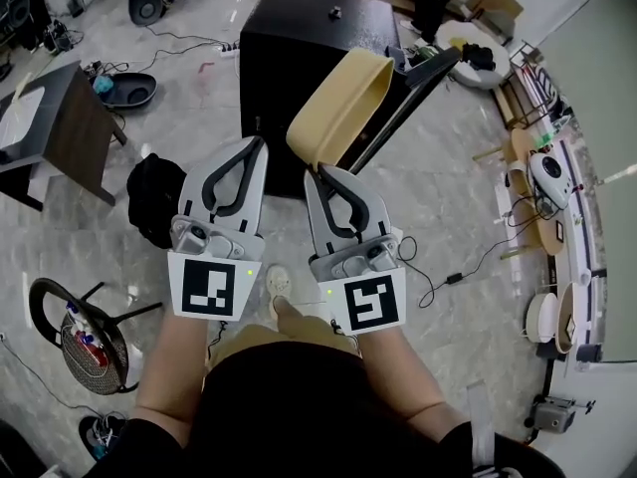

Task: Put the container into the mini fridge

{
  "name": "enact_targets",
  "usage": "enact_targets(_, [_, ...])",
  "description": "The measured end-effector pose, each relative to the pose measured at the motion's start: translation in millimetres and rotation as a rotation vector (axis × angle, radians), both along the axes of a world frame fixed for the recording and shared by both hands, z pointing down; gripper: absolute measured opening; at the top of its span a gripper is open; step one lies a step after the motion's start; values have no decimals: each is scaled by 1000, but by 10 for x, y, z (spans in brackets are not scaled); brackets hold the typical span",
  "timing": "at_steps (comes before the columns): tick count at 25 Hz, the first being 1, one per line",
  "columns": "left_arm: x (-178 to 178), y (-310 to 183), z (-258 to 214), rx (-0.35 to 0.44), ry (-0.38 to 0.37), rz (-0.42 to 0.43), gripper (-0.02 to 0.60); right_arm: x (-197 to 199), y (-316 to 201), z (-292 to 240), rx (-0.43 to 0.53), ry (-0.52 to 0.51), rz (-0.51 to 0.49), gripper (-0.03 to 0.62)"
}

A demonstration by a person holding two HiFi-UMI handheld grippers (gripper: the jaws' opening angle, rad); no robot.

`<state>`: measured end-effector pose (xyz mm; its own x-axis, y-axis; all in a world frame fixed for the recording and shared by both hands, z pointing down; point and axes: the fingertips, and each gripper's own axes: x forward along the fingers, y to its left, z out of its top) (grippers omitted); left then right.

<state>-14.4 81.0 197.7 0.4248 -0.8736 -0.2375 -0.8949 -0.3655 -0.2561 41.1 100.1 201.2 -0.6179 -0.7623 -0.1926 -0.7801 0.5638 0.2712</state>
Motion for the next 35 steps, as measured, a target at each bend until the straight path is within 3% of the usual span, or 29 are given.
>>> enact_targets(4, [2,-508,68,-27,25,-6,23,-36,-462,60,-17,17,-35,40])
enact_targets(8, [105,-925,194,-37,-28,-14,23,36,-839,223,-47,48,-61,40])
enact_targets(12, [199,-1282,268,-59,27,-40,23,157,-1193,306,-57,58,-79,40])
enact_targets(16, [184,-1600,319,-70,23,-58,23,159,-1523,343,-61,70,-100,40])
enact_targets(22, [244,-1877,329,-60,23,-85,23,280,-1813,380,-64,57,-113,40])
enact_targets(27, [267,-2074,357,-75,-21,-86,23,323,-2023,368,-60,54,-111,40])
enact_targets(32, [168,-2232,358,-81,19,-87,23,251,-2177,378,-73,40,-104,40])
enact_targets(35, [139,-2339,431,-87,-102,-62,23,206,-2306,416,-79,60,-87,40])
